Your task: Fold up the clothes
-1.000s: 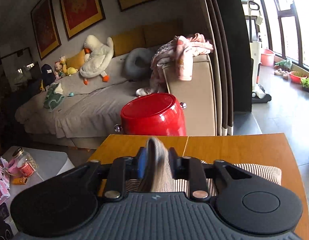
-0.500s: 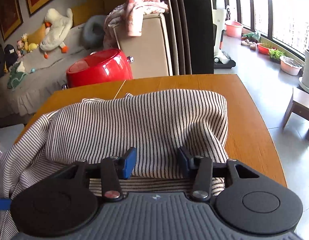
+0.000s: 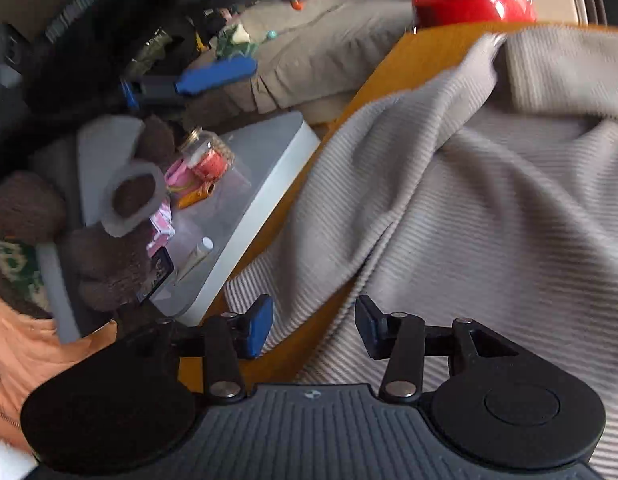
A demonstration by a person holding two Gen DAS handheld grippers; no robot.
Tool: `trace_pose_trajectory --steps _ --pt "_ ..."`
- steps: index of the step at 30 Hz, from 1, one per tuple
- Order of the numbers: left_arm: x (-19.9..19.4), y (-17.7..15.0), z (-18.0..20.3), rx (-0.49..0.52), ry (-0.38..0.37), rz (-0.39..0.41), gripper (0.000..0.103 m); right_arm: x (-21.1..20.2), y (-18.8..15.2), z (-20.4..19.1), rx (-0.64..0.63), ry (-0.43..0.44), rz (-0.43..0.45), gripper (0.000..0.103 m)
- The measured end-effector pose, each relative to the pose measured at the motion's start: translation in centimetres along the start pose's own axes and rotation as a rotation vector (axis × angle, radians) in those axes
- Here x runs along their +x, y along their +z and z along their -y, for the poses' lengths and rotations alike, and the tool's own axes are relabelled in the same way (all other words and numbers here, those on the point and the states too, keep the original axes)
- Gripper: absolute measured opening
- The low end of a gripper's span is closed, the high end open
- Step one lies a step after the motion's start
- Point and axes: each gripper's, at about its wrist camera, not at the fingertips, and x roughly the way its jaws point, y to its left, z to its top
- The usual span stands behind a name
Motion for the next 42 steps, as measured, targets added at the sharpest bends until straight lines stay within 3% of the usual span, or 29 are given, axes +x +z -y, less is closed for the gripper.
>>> trace_pose_trajectory --steps 2,4,8,13,15,17,18,19,22,24,30,38,40,42 --pt "0.0 -0.1 -0.1 0.003 -0.002 -0.003 0.103 1.4 -0.1 -1.1 -0.019 -0.024 -0.017 0.051" --pt "0.1 -0.2 -0.2 0.001 -0.005 -0.004 0.103 1.7 -0.3 -2.6 -0.082 -0.038 -0.014 0.063" --pt "0.5 -0.2 -0.4 -0.008 -0.008 -0.004 0.103 1.5 -1.7 -5.8 -0.293 -0.093 0.006 0.063" --pt "0.3 -0.2 -0.5 -0.011 -0.007 0.0 0.103 2.5 -4.0 -9.1 -0.667 -0.215 0.074 0.063" --pt "0.3 -0.2 -0.6 -0.009 -0.005 -0.001 0.103 3.4 -4.7 -9.1 -0.736 -0.229 0.065 0.062" --pt "0.2 -0.2 -0.7 -0.007 -0.003 -0.002 0.103 4.1 -5.1 -8.9 -0.773 -0.223 0.052 0.051" --pt "0.2 -0.2 -0.7 -0.006 -0.002 -0.003 0.103 4.0 -5.2 -8.9 -0.787 -0.223 0.054 0.027" --pt "0.2 -0.2 -0.7 -0.006 0.0 -0.005 0.103 3.8 -5.4 -9.0 -0.801 -0.223 0.058 0.019" --pt "0.3 0.0 -0.8 -0.012 0.001 -0.004 0.103 1.6 -4.1 -9.1 -0.803 -0.256 0.141 0.014" --pt "0.1 0.0 -1.1 -0.023 -0.005 0.007 0.103 -1.2 -2.4 -8.6 -0.811 -0.324 0.217 0.013" --pt "-0.3 0.6 -2.1 -0.075 -0.011 0.043 0.103 -13.1 2.3 -3.6 -0.662 -0.642 0.465 0.013" --pt "2.5 -1.7 0.6 -0.016 -0.064 -0.063 0.103 -17.7 -0.8 4.5 -0.351 -0.769 0.383 0.013" --pt "3.5 -2.8 1.5 0.009 -0.082 -0.103 0.103 -18.8 -1.6 6.6 -0.273 -0.798 0.361 0.029" --pt "4.6 -3.9 2.4 0.027 -0.093 -0.143 0.103 -20.1 -2.7 8.4 -0.135 -0.723 0.391 0.04"
